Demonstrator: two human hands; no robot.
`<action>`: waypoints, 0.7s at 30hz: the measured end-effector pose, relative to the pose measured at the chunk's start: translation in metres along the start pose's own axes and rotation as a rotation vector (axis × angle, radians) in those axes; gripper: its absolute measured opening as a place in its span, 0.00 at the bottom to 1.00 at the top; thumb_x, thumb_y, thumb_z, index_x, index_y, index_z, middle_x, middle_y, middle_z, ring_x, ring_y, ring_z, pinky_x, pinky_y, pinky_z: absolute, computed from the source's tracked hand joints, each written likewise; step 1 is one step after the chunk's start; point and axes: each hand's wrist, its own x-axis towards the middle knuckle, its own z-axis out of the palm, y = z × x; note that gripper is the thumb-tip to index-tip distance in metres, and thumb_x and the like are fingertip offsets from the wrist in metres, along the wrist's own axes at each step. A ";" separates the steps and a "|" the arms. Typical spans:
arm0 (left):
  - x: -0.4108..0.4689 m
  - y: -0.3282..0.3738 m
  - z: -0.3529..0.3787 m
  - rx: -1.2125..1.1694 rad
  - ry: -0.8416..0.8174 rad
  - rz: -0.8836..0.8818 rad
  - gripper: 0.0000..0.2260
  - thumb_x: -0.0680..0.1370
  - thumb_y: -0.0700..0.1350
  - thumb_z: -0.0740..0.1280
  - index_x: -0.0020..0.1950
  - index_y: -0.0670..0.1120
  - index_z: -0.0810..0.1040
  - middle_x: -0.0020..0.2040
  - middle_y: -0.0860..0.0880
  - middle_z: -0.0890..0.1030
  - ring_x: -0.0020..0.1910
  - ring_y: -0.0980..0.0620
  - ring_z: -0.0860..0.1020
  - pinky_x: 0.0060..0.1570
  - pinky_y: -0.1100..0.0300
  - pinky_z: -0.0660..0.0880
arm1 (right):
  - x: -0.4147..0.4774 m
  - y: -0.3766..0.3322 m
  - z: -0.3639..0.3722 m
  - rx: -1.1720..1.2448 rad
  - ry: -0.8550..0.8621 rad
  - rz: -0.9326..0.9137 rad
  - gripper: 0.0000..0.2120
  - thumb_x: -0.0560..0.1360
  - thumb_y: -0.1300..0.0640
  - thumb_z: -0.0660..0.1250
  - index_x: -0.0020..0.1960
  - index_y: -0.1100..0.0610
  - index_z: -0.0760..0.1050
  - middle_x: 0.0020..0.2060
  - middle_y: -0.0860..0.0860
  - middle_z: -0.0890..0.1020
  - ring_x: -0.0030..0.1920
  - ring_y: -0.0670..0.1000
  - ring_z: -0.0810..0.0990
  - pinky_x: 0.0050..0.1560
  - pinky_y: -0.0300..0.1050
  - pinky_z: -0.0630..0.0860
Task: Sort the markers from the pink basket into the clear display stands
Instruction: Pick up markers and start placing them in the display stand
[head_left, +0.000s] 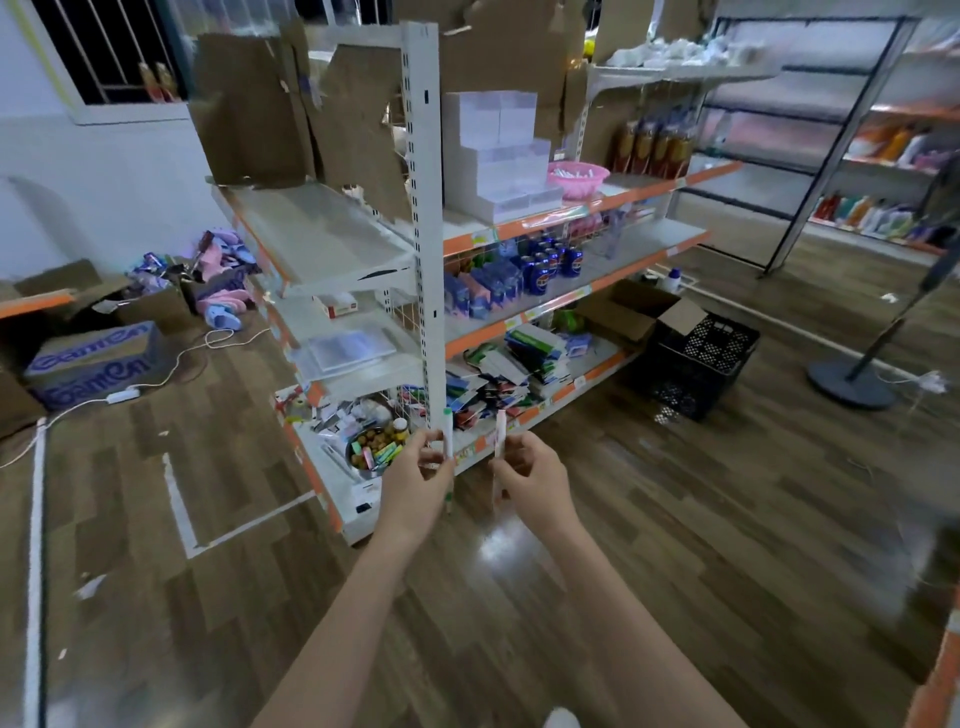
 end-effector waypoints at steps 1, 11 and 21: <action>0.013 0.003 0.008 -0.009 0.006 0.001 0.10 0.79 0.41 0.65 0.59 0.50 0.72 0.46 0.53 0.77 0.42 0.53 0.79 0.34 0.64 0.77 | 0.016 0.002 -0.005 0.005 -0.004 0.001 0.05 0.77 0.61 0.66 0.53 0.56 0.76 0.42 0.51 0.82 0.40 0.51 0.82 0.43 0.47 0.81; 0.151 0.051 0.099 -0.023 0.093 0.017 0.09 0.78 0.43 0.66 0.56 0.55 0.72 0.46 0.54 0.79 0.42 0.52 0.80 0.37 0.53 0.80 | 0.179 0.004 -0.074 0.003 -0.081 -0.115 0.08 0.77 0.61 0.67 0.47 0.48 0.73 0.43 0.47 0.81 0.45 0.45 0.81 0.46 0.40 0.80; 0.256 0.080 0.156 -0.094 0.169 0.014 0.10 0.78 0.42 0.66 0.57 0.53 0.73 0.46 0.55 0.77 0.45 0.51 0.80 0.42 0.55 0.81 | 0.303 0.014 -0.114 -0.023 -0.081 -0.140 0.06 0.77 0.60 0.67 0.52 0.52 0.74 0.46 0.49 0.81 0.46 0.47 0.82 0.50 0.44 0.82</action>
